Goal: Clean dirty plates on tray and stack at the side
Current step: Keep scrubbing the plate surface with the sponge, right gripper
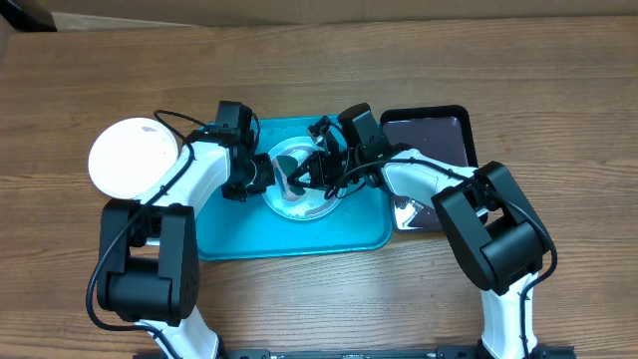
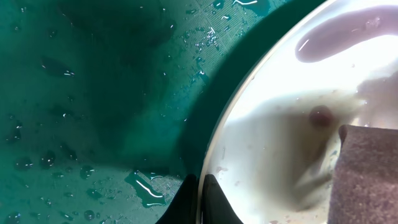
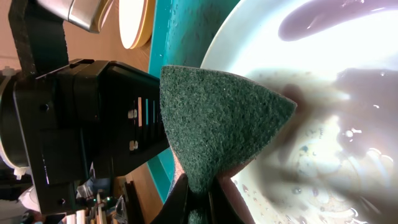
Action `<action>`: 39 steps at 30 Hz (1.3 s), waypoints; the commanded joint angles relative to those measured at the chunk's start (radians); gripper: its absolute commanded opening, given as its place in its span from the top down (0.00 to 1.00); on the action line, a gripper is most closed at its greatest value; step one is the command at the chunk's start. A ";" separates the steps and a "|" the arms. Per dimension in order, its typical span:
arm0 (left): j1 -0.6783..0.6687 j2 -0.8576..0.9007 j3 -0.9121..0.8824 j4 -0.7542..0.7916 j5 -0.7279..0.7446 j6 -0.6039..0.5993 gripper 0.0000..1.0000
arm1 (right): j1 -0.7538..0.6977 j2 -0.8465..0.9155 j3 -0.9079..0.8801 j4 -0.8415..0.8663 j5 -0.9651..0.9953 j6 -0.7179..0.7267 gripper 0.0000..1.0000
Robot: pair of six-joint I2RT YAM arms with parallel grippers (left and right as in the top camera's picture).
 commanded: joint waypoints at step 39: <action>-0.008 0.020 -0.010 -0.003 0.000 -0.006 0.96 | -0.031 -0.036 -0.056 0.003 0.127 -0.061 0.96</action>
